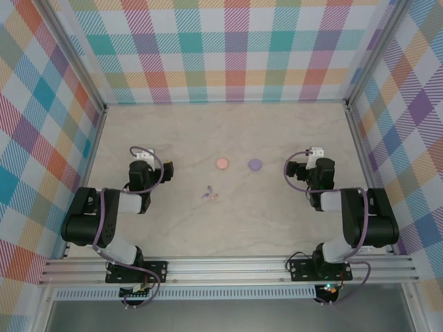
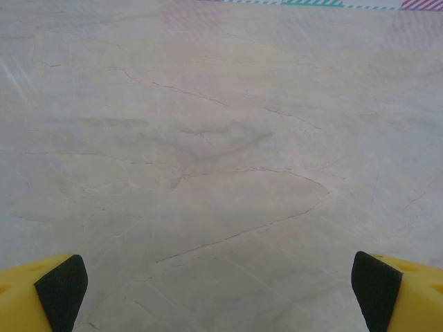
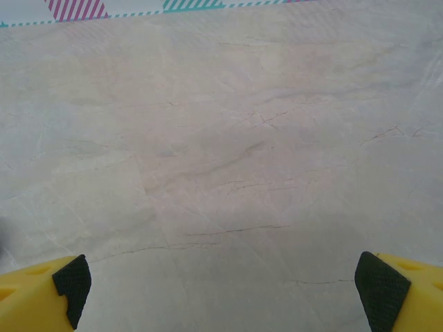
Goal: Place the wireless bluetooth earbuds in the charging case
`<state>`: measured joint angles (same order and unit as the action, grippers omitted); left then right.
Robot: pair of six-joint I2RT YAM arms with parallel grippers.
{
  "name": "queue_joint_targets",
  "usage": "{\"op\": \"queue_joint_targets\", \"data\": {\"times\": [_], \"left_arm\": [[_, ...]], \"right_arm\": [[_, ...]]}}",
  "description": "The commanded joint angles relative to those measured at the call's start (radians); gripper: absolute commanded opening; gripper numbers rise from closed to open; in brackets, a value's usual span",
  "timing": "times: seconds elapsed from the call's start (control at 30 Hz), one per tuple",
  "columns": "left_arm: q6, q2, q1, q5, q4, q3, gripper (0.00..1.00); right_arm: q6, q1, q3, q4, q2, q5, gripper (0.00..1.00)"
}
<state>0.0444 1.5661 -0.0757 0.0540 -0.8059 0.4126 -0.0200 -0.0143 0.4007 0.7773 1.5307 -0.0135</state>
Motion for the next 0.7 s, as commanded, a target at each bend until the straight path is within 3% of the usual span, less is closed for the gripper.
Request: {"op": "queue_joint_targets", "data": {"times": [0.0, 0.67], "left_arm": [[-0.010, 0.000, 0.012, 0.011, 0.006, 0.013, 1.00], [-0.011, 0.000, 0.012, 0.012, 0.003, 0.010, 1.00]], "right_arm": [[0.011, 0.004, 0.020, 0.016, -0.005, 0.021, 1.00], [0.006, 0.005, 0.021, 0.015, -0.009, 0.010, 1.00]]}}
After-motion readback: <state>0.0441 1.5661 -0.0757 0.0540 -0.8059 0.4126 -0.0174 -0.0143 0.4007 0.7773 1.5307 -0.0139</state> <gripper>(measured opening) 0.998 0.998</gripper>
